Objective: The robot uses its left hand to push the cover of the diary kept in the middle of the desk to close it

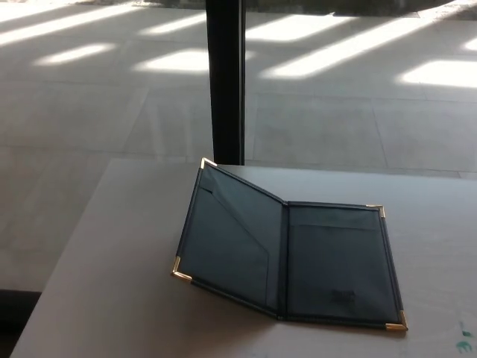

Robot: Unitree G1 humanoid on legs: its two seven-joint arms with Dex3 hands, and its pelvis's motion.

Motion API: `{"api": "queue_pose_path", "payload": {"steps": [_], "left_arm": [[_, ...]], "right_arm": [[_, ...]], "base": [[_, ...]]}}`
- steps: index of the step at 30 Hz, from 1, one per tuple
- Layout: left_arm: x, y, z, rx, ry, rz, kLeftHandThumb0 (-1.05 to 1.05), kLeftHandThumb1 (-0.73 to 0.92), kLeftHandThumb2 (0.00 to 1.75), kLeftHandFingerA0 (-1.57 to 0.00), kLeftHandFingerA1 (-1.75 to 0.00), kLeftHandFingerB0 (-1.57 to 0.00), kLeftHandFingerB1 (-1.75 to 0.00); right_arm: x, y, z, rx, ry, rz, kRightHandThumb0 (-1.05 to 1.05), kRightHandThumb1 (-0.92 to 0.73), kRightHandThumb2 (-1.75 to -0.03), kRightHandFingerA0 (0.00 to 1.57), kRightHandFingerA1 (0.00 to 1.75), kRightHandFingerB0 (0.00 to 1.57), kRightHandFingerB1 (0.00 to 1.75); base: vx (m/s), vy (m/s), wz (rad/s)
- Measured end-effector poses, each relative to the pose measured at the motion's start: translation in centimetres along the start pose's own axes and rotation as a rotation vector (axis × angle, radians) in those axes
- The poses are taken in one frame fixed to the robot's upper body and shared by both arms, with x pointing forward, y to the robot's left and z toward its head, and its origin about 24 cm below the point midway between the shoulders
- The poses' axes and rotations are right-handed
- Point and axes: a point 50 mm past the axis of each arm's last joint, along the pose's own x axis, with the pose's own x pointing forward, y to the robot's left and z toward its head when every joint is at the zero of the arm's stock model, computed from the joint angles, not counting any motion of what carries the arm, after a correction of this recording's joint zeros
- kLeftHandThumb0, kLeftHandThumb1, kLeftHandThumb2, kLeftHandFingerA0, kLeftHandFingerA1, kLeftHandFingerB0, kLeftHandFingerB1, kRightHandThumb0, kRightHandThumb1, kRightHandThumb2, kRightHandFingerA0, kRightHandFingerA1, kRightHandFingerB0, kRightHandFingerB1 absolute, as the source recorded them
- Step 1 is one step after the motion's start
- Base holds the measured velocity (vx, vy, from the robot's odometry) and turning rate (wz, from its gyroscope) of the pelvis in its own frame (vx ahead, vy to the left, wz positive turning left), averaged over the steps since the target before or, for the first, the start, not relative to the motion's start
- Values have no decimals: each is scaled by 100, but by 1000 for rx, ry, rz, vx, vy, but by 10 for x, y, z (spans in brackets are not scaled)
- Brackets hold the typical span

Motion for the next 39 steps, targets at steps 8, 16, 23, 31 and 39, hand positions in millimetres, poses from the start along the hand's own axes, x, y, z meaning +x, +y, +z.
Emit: {"api": "queue_pose_path", "payload": {"steps": [8, 16, 23, 31, 39], "left_arm": [[-4, 24, 39, -213, -180, 64, -80, 92, 77, -20, -41, -14, -38], [-15, 32, 122, -370, -474, 50, -78, 92, 76, -23, -43, -21, -41], [-41, -12, 195, -434, -721, -141, -86, 86, 120, -11, -45, 0, -36], [-81, -85, 234, -457, -847, -437, -33, 67, 121, -1, -49, -3, -50], [-118, -152, 240, -433, -829, -705, -80, 92, 107, -6, -35, 0, -23]], "right_arm": [[-6, -27, 6, 252, -67, -57, -88, -78, -82, 32, 59, 26, 41], [-11, -44, 10, 464, -132, -77, -90, -76, -86, 33, 62, 26, 44], [-13, -49, 13, 548, -166, -68, -83, -92, -68, 33, 59, 31, 39], [-14, -50, 14, 597, -173, -54, -91, -77, -85, 33, 63, 27, 45], [-14, -50, 16, 633, -183, -34, -89, -78, -86, 32, 62, 26, 44]], "base": [[0, 0, 0], [0, 0, 0], [0, 0, 0], [0, 0, 0], [0, 0, 0]]}}
